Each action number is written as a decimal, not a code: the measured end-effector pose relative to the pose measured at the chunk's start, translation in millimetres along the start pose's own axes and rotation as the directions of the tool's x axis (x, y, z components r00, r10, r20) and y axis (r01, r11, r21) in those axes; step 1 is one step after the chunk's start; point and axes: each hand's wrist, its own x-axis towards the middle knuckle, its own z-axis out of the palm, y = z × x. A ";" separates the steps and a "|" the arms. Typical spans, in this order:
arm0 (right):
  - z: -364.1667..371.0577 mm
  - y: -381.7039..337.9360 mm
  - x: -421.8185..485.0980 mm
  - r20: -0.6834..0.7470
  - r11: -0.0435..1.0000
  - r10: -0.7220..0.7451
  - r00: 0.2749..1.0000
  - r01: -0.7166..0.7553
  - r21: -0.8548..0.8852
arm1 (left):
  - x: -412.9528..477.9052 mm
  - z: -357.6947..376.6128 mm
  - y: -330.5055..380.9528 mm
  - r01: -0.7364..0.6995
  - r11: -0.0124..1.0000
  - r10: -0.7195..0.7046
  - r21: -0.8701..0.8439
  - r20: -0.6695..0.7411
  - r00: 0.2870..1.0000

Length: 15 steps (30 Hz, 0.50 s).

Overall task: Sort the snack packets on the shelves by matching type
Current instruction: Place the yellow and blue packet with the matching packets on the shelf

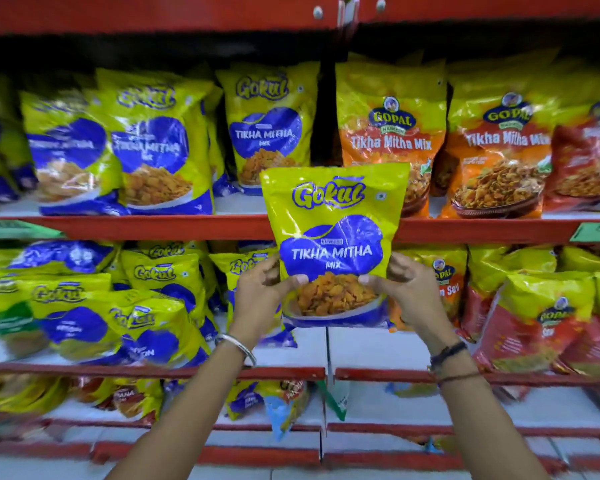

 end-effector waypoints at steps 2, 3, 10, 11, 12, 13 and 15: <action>8.8 -19.7 6.1 0.008 0.997 -0.024 1.000 0.023 0.068 | 4.6 -7.2 19.4 -0.033 0.999 0.033 -0.024 -0.028 0.999; 12.1 -25.9 8.5 0.004 0.996 -0.034 0.999 0.033 0.085 | 6.7 -10.7 25.9 -0.049 0.998 0.048 -0.026 -0.035 0.998; 27.2 -42.1 16.7 -0.001 0.994 -0.064 0.998 0.063 0.091 | 11.8 -24.5 48.7 -0.081 0.996 0.081 -0.021 -0.037 0.996; 28.3 -41.7 17.5 -0.006 0.994 -0.062 0.998 0.062 0.089 | 11.9 -26.1 49.5 -0.079 0.996 0.078 -0.028 -0.038 0.996; 29.8 -41.1 19.5 -0.011 0.995 -0.065 0.998 0.066 0.081 | 12.9 -27.8 50.3 -0.078 0.996 0.076 -0.036 -0.040 0.996; 30.8 -41.5 21.7 -0.012 0.995 -0.069 0.998 0.070 0.069 | 14.2 -29.2 51.2 -0.083 0.996 0.081 -0.034 -0.041 0.996; 33.7 -46.0 29.3 -0.009 0.995 -0.091 0.996 0.091 0.050 | 18.9 -32.4 55.9 -0.107 0.994 0.106 -0.027 -0.045 0.993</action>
